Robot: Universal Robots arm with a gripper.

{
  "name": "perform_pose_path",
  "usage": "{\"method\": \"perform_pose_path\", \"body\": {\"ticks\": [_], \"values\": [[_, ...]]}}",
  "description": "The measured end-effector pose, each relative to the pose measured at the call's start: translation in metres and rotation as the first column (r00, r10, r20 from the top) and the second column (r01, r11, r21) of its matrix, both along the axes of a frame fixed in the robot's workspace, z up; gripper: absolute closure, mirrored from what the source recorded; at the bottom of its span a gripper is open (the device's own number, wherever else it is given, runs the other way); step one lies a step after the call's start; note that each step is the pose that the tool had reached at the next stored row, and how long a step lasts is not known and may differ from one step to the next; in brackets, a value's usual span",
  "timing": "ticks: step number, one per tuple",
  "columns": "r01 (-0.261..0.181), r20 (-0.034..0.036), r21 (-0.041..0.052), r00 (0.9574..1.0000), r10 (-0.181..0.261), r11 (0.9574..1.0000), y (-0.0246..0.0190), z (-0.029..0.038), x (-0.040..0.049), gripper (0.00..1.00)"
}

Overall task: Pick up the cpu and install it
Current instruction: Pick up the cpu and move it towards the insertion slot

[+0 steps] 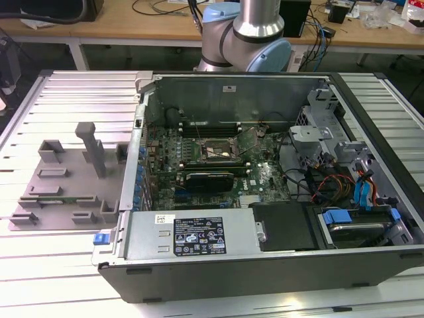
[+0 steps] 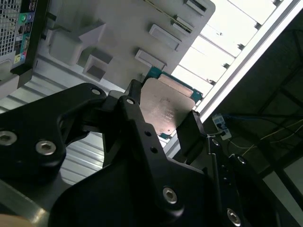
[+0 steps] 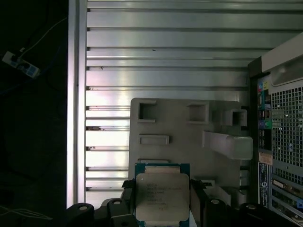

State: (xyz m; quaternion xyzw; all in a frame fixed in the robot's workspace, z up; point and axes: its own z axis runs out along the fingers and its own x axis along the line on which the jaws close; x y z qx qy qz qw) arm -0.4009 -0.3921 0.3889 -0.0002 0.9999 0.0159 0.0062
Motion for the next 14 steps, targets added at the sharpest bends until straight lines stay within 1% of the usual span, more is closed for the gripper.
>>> {"method": "perform_pose_path", "body": {"ticks": [1,6,10,14], "values": [[0.0,-0.0001,-0.0001,1.0,0.0,1.0,0.0,0.0002,0.0,0.45],[0.0,0.0,0.0,1.0,0.0,1.0,0.0,0.0055,0.0,0.45],[0.0,0.0,0.0,1.0,0.0,1.0,0.0,0.0061,0.0,0.45],[0.0,-0.0001,-0.0001,1.0,0.0,1.0,0.0,0.0062,0.0036,0.45]]}}
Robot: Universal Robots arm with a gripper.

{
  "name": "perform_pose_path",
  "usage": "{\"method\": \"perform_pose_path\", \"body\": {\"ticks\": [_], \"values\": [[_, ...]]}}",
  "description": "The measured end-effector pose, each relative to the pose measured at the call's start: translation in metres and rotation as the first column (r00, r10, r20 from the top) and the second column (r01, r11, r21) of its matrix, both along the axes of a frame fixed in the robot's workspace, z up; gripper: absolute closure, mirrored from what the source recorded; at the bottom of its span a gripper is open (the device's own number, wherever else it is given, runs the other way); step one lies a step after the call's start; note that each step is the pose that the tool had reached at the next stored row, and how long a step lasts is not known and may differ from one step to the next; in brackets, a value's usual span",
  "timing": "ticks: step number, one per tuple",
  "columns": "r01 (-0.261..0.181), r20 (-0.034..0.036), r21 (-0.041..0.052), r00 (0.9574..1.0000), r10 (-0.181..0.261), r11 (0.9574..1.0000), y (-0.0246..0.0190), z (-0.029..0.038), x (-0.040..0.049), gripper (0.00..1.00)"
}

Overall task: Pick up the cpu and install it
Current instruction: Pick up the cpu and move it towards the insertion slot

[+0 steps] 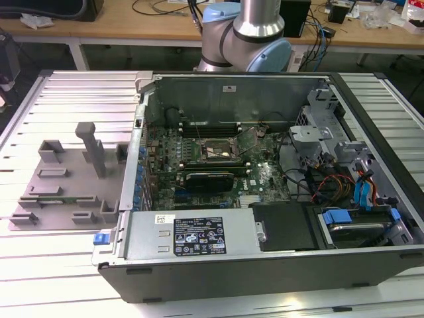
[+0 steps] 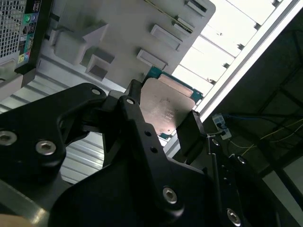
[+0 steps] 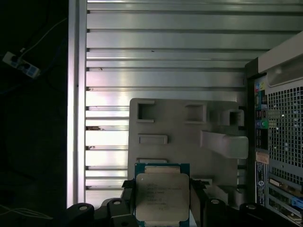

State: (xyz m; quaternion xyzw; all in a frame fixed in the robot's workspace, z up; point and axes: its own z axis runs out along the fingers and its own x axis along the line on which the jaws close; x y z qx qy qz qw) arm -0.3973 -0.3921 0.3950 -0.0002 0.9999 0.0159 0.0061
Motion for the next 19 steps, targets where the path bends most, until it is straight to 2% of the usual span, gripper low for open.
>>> {"method": "perform_pose_path", "body": {"ticks": [19], "values": [[0.0,0.0,0.0,1.0,0.0,1.0,0.0,0.0,0.0337,0.45]]}}
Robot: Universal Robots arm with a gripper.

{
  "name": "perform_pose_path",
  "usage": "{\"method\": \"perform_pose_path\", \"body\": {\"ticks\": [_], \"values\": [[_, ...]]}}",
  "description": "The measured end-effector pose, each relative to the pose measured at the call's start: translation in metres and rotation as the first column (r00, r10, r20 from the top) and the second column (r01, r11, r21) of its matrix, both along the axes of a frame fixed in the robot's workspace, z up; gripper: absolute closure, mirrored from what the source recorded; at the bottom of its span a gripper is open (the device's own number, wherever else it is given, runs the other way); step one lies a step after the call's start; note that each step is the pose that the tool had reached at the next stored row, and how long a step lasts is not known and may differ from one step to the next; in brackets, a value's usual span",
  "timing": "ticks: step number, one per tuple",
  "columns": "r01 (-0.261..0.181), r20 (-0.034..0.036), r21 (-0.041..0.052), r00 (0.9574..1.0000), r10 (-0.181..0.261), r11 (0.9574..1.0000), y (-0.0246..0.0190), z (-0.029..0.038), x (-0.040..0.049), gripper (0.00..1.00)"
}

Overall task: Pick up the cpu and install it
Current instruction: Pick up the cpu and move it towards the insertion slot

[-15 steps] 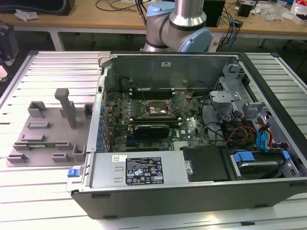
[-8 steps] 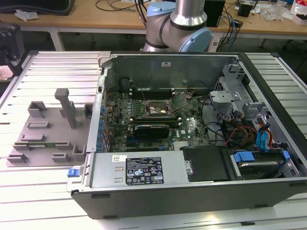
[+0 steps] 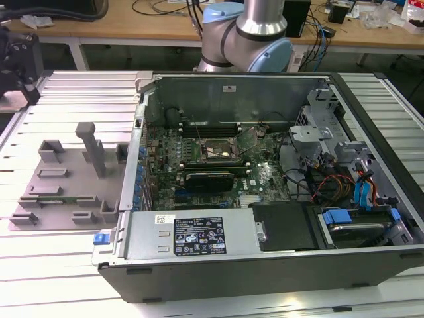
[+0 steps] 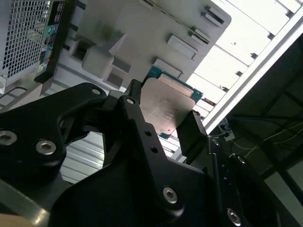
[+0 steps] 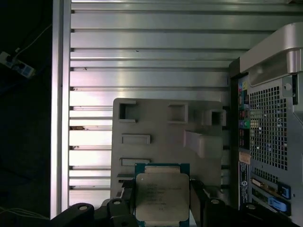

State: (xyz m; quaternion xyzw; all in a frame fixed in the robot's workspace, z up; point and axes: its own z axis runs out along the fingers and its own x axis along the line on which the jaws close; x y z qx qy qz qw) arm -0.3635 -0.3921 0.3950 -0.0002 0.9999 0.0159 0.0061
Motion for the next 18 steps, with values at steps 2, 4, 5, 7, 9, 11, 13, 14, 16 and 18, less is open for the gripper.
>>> {"method": "perform_pose_path", "body": {"ticks": [2,4,5,7,9,11,13,14,16,18], "values": [[0.0,0.0001,0.0,1.0,0.0,1.0,0.0,0.0,0.0059,0.45],[0.0,0.0,0.0001,1.0,0.0,1.0,0.0,0.0,0.0116,0.45],[0.0,0.0,0.0,1.0,0.0,1.0,0.0,0.0,0.0143,0.45],[0.0,0.0001,0.0001,1.0,0.0,1.0,0.0,-0.0001,0.0212,0.45],[0.0,0.0001,0.0001,1.0,0.0,1.0,0.0,0.0,0.0243,0.45],[0.0,0.0,0.0,1.0,0.0,1.0,0.0,0.0,0.0304,0.45],[0.0,0.0,0.0,1.0,0.0,1.0,0.0,0.0,0.0354,0.45],[0.0,0.0,0.0001,1.0,0.0,1.0,0.0,0.0,0.0367,0.45],[0.0,0.0001,0.0001,1.0,0.0,1.0,0.0,-0.0001,0.0404,0.45],[0.0,0.0,0.0001,1.0,0.0,1.0,0.0,0.0,0.0433,0.45]]}}
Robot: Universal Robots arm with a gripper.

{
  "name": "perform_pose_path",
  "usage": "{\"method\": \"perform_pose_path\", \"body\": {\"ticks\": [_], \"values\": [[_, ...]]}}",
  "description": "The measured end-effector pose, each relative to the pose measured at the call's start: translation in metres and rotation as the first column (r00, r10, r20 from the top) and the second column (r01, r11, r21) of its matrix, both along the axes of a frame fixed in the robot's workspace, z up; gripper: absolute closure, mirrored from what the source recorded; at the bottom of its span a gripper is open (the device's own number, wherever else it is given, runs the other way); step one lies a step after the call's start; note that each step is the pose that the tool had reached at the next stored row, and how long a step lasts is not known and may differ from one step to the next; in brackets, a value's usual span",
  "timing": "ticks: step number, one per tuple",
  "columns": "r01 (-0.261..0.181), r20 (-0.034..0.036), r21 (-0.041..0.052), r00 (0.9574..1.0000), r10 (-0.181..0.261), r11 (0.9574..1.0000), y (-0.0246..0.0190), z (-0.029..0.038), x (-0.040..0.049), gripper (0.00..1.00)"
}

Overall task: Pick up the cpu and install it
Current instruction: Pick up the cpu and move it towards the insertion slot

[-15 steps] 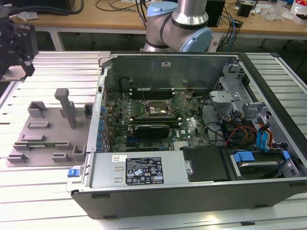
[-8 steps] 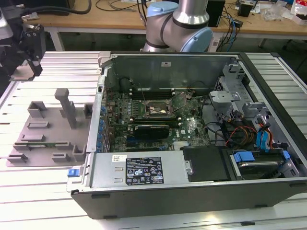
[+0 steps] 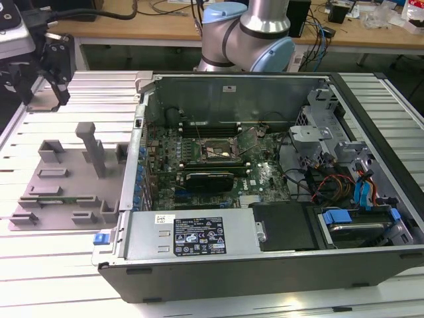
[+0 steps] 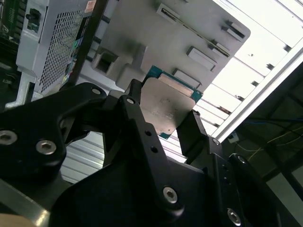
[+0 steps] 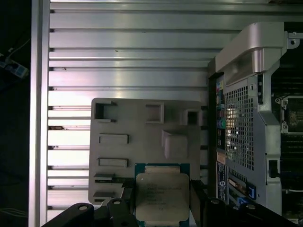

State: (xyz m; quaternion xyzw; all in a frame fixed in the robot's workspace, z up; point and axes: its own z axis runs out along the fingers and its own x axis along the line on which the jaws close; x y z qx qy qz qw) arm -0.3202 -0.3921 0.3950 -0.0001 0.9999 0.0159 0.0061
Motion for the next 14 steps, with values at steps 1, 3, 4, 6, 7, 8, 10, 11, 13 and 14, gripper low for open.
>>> {"method": "perform_pose_path", "body": {"ticks": [1,3,4,6,7,8,10,11,13,14], "values": [[0.0,0.0001,0.0,1.0,0.0,1.0,0.0,0.0,0.0013,0.45],[0.0,0.0,0.0,1.0,0.0,1.0,0.0,0.0,0.0061,0.45],[0.0,0.0,0.0,1.0,0.0,1.0,0.0,0.0,0.008,0.45],[0.0,0.0,-0.0001,1.0,0.0,1.0,0.0,0.0,0.0132,0.45],[0.0,0.0,0.0,1.0,0.0,1.0,0.0,0.0,0.0158,0.45],[0.0,0.0001,-0.0001,1.0,0.0,1.0,0.0,0.0,0.0182,0.45],[0.0,0.0,0.0,1.0,0.0,1.0,0.0,0.0,0.0256,0.45],[0.0,0.0,-0.0001,1.0,0.0,1.0,0.0,0.0,0.0295,0.45],[0.0,0.0,0.0,1.0,0.0,1.0,0.0,0.0,0.033,0.45],[0.0,0.0,0.0,1.0,0.0,1.0,0.0,0.0,0.0349,0.45]]}}
